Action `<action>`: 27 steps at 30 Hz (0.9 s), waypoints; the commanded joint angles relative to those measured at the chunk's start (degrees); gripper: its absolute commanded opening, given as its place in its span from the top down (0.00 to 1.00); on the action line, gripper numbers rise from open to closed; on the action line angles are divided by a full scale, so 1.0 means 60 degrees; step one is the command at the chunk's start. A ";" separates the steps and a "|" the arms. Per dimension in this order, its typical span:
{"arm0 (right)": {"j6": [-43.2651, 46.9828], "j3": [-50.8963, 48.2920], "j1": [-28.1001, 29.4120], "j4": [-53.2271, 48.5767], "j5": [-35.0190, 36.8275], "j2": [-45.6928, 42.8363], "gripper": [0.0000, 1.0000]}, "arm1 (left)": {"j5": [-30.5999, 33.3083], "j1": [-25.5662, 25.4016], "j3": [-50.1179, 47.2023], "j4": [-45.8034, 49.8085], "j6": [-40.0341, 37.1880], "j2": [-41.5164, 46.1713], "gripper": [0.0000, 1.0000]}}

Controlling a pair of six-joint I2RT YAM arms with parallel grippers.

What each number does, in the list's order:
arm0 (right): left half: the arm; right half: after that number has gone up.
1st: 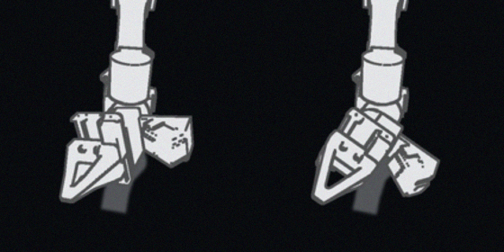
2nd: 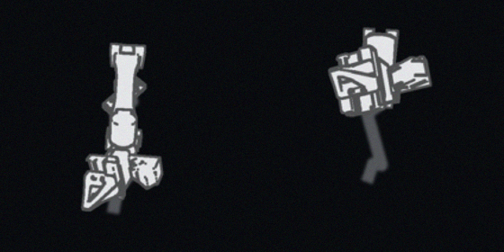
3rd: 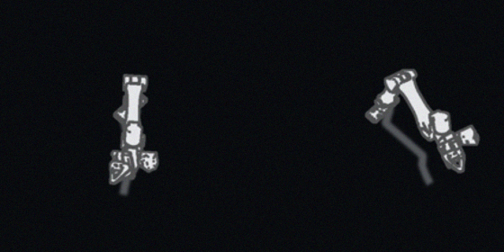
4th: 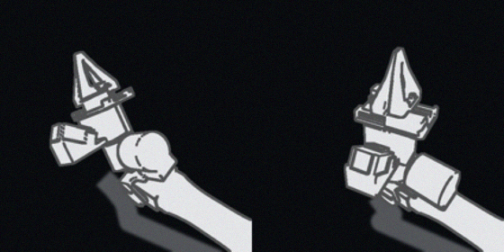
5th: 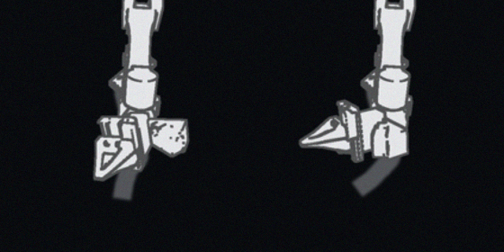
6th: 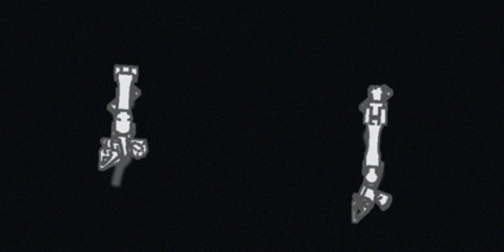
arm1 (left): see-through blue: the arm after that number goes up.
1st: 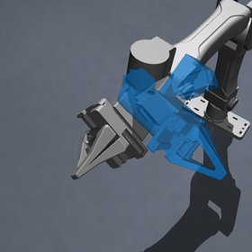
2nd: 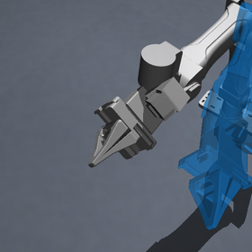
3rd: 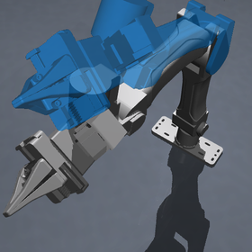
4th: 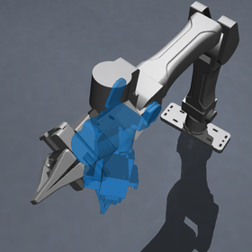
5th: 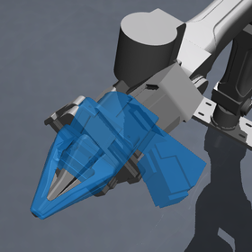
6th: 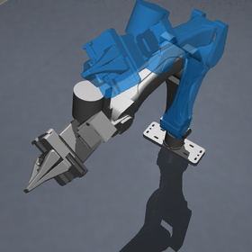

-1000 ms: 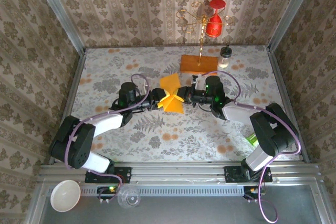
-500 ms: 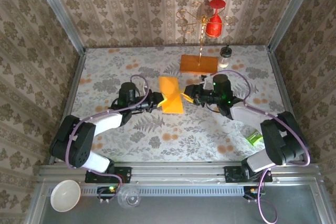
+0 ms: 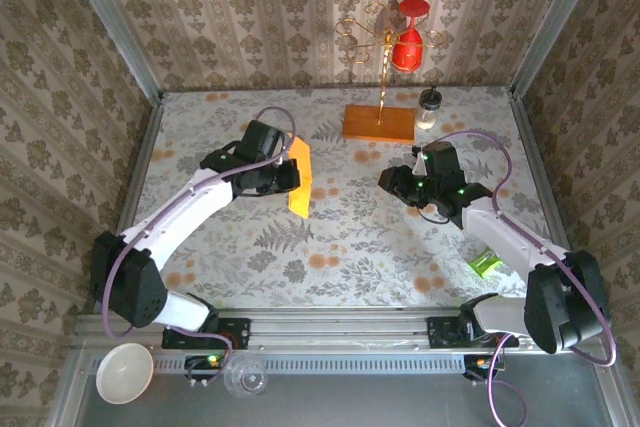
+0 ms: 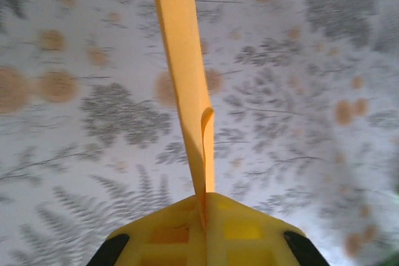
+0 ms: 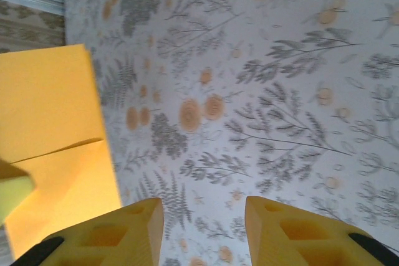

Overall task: Fold a paper plane with a square sheet of paper (pick it up from the middle)
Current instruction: Turn over the paper at the center of the table.

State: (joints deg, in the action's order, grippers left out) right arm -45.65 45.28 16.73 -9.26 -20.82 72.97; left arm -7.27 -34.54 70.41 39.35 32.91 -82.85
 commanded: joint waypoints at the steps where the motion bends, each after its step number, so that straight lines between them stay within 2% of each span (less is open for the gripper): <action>1: 0.0517 0.0146 -0.0064 -0.0767 0.0742 -0.0325 0.59 | 0.3371 -0.0584 0.1052 0.2958 -0.1288 -0.0820 0.92; 4: 0.0526 0.0004 -0.0160 -0.0748 0.0789 -0.0384 0.59 | 0.5056 -0.1101 0.1854 0.3957 -0.1233 -0.1775 0.93; 6: 0.0518 -0.0087 -0.0214 -0.0718 0.0789 -0.0399 0.59 | 0.5743 -0.1450 0.2268 0.4347 -0.1151 -0.2418 0.94; 9: 0.0480 -0.0255 -0.0309 -0.0659 0.0818 -0.0468 0.59 | 0.6221 -0.1867 0.2799 0.4609 -0.0959 -0.3383 0.94; 12: 0.0432 -0.0431 -0.0457 -0.0655 0.0875 -0.0565 0.59 | 0.6206 -0.2130 0.3262 0.4605 -0.0623 -0.4271 0.94; 14: 0.0374 -0.0561 -0.0574 -0.0669 0.0879 -0.0658 0.59 | 0.5584 -0.2230 0.3473 0.4367 -0.0248 -0.4685 0.91; 20: 0.0335 -0.0720 -0.0789 -0.0797 0.0759 -0.0928 0.59 | 0.1922 -0.2258 0.2810 0.1916 0.0714 -0.4862 0.75; 25: 0.0516 -0.0515 -0.0805 -0.1076 0.0736 -0.0715 0.59 | -0.0349 -0.1588 0.1476 -0.0059 0.1317 -0.4100 0.63; 27: 0.0589 -0.0325 -0.0769 -0.1166 0.0471 -0.0409 0.59 | -0.0839 -0.1211 0.0910 -0.0677 0.1579 -0.3517 0.57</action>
State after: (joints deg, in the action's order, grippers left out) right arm -43.44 41.63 12.14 -13.39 -17.10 68.88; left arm -2.66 -44.84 78.59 42.59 38.52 -110.13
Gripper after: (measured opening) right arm 0.408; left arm 0.420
